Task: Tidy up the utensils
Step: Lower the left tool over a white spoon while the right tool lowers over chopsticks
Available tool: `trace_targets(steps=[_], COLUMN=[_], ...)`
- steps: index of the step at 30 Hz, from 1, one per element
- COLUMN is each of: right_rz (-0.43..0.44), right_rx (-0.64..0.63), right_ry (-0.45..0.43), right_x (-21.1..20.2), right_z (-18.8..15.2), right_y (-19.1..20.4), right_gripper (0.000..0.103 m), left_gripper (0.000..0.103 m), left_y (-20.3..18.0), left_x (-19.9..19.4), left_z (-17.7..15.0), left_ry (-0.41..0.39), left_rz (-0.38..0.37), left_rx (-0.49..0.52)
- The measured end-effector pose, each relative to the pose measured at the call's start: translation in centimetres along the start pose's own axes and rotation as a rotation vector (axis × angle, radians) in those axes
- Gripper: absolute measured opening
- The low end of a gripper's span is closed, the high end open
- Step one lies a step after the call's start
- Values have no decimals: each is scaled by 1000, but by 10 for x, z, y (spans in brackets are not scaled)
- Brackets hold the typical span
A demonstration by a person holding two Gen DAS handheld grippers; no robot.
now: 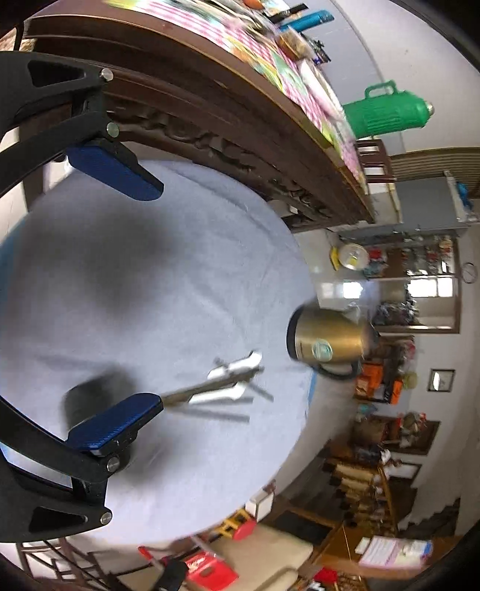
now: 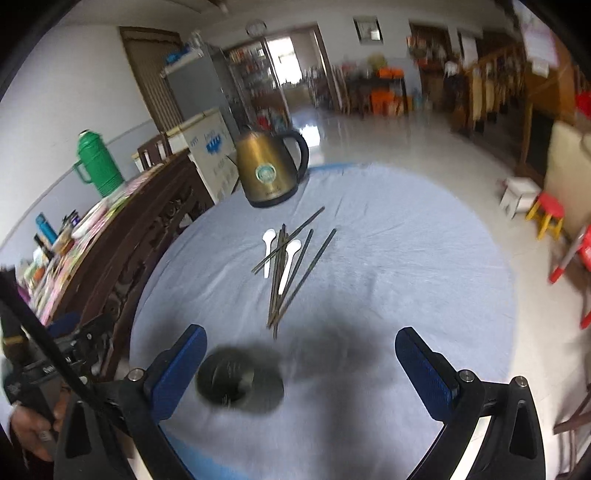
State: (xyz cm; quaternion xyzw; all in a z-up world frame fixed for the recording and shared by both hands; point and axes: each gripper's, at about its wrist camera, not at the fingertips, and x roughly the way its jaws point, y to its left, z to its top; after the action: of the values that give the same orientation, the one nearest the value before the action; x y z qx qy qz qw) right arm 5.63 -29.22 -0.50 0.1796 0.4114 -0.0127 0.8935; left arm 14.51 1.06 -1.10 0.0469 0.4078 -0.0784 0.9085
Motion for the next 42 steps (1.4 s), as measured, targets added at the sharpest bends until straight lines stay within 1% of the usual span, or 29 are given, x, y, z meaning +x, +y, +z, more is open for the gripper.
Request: trace_targets(steps=[1,2,3,5,6,8,9,10,12,15,16,17,19,20,21,22,23,24,25,27,29,31,33,35,36,37,38,40,42], right_rz=[9,32,47,88,97,101,97,92,72,30,2,-29,-51,-92,-127,-139,-173,-181,-177,-191,-150,-124,-41,10,27,42,54,77,97], right_rx=[23,71,98,172,208,253,276,287,314,360,366,374,384,377,375,376,352,326,311,257,224,203,202,184,175,174,177,184,189], right_ry=[22,62,85,158,183,224,250,266,296,321,328,338,365,384,393,397,371,380,386,367,326,276,225,172,149,130,117,93,67], right_x=[15,44,63,119,144,186,218,240,284,329,342,357,375,386,392,396,396,400,402,400,393,378,357,331,319,308,297,282,265], right_z=[12,33,46,78,91,112,127,137,156,174,178,181,185,186,187,188,191,192,191,191,189,189,188,186,185,183,182,180,173], right_y=[-5,-15,-20,-34,-39,-46,-48,-47,-47,-47,-47,-47,-47,-44,-44,-44,-40,-35,-32,-24,-21,-22,-27,-33,-38,-43,-49,-59,-69], right_gripper=[100,99,96,89,84,76,71,66,59,48,45,43,33,31,28,26,22,14,11,10,8,8,8,8,8,8,8,7,6], left_gripper=[103,103,103,103,102,95,91,86,81,72,69,69,69,69,69,69,69,69,69,69,69,69,69,67,61,51,46,32,25], left_y=[1,0,0,-2,-2,-6,-8,-9,-11,-11,-11,-11,-12,-12,-13,-15,-16,-18,-20,-27,-36,-47,-61,-73,-81,-85,-89,-92,-96], left_x=[16,36,52,80,94,122,135,145,161,182,187,191,203,207,213,217,221,227,231,242,252,262,275,287,297,303,310,325,334], left_z=[10,21,28,39,44,52,55,57,61,69,71,73,80,83,85,88,91,96,100,110,119,127,135,139,141,141,140,137,133], left_ry=[19,45,68,107,124,151,170,184,204,222,227,231,246,253,257,261,265,272,275,283,293,295,310,325,336,346,362,397,412], left_rz=[1,-10,-22,-44,-53,-73,-81,-90,-110,-117,-119,-124,-133,-140,-147,-155,-163,-180,-195,-238,-279,-295,-317,-323,-327,-330,-331,-330,-341], left_rx=[0,0,-1,-12,-21,-27,-26,-27,-25,-14,-16,-20,-24,-26,-27,-29,-32,-40,-45,-57,-64,-63,-60,-51,-48,-50,-53,-75,-94])
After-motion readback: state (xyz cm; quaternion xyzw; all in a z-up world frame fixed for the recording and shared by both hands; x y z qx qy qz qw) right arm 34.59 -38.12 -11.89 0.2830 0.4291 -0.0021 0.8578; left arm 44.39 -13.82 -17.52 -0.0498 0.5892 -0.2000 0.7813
